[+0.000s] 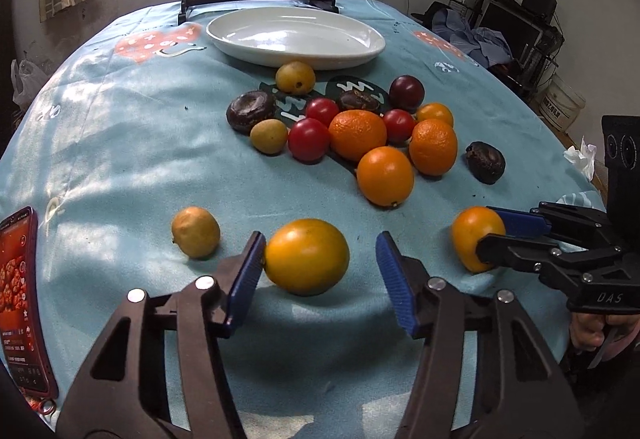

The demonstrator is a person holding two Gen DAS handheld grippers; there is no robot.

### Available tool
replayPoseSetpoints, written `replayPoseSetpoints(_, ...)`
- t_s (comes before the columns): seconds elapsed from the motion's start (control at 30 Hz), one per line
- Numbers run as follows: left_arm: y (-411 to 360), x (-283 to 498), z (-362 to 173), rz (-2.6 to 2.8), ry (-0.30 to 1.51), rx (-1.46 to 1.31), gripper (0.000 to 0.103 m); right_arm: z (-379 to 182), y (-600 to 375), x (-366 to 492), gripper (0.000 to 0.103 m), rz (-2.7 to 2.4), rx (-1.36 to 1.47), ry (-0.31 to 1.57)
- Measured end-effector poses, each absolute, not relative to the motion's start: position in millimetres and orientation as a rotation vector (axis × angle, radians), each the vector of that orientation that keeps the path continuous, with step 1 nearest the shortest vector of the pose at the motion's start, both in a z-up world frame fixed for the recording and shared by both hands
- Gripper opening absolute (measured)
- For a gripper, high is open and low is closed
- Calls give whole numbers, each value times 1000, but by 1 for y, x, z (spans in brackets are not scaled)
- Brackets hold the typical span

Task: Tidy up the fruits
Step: 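Grasp the large yellow citrus with the left tool while the right tool grasps an orange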

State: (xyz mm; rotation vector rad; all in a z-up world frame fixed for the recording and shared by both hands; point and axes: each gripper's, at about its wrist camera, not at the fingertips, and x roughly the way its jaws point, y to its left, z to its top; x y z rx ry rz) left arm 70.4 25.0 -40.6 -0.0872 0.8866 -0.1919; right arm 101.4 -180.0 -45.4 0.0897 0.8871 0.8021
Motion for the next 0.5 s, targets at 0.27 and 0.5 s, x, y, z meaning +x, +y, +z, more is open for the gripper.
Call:
replayPoseSetpoints(0.27,32,74,-45,-178,910,-122,43,-43,-180,101,38,811,82,879)
replayPoseSetpoints(0.5,36,98,-17,-220,858,-175,43,-15,-174,122,38,804,46,809)
